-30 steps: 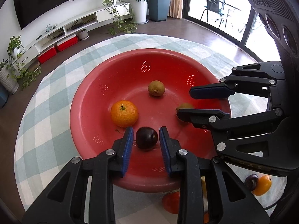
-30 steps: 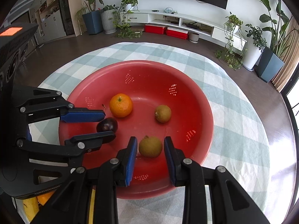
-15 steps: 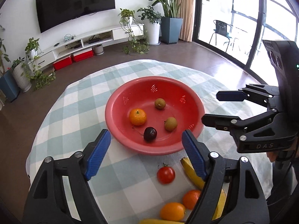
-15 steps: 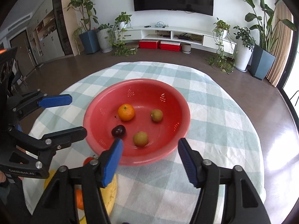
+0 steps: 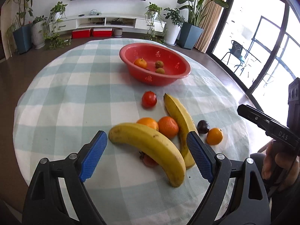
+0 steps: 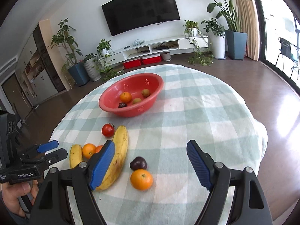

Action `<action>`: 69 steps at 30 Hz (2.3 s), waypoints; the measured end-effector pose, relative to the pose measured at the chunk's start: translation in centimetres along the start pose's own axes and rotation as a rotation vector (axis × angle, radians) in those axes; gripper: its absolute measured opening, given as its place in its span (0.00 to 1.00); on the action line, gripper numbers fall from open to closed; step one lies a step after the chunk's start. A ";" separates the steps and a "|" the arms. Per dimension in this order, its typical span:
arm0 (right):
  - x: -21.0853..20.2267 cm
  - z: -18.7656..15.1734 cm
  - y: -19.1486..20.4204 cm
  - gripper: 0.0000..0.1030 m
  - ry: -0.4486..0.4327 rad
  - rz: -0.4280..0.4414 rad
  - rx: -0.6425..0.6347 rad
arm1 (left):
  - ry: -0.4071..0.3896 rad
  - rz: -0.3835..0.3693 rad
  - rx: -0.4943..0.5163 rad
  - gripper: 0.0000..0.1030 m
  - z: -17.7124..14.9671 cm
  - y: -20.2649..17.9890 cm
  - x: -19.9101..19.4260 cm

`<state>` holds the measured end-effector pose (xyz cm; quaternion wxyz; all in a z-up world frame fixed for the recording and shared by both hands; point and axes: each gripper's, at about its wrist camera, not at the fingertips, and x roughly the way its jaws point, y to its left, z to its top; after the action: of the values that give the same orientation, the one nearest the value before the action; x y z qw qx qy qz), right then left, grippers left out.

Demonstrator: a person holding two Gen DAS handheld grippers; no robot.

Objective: Organize fruits
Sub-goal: 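Move the left tool to the banana and close on it, then grasp the large orange with the right tool while the left tool holds the banana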

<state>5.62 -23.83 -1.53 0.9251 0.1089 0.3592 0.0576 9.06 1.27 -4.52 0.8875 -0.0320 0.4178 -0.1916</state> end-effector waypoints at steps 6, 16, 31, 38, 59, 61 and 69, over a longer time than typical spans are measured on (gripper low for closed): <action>0.3 -2.8 0.7 0.79 0.040 0.022 0.010 | 0.020 0.043 0.014 0.84 -0.9 -2.2 1.5; 0.2 -4.4 0.9 0.79 0.053 0.049 0.002 | 0.099 0.082 -0.023 0.83 0.2 -1.1 4.8; 0.2 -4.9 0.6 0.79 0.055 0.053 0.001 | 0.107 0.021 -0.021 0.52 0.9 0.2 5.3; 0.2 -4.9 0.7 0.79 0.054 0.050 0.000 | 0.110 0.034 -0.005 0.45 0.7 1.1 4.3; 0.3 -5.1 0.8 0.75 0.062 0.048 -0.002 | 0.132 -0.044 -0.001 0.30 0.6 2.8 4.9; 0.3 -5.1 0.8 0.75 0.064 0.046 -0.004 | 0.128 -0.041 0.011 0.29 0.6 2.7 4.8; 0.6 -5.1 0.8 0.74 0.068 0.036 -0.014 | 0.104 -0.078 0.012 0.29 0.1 3.0 3.9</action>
<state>2.60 -22.17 -5.39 0.9119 0.1071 0.3880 0.0805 12.32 2.62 -7.93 0.8568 -0.0330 0.4604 -0.2299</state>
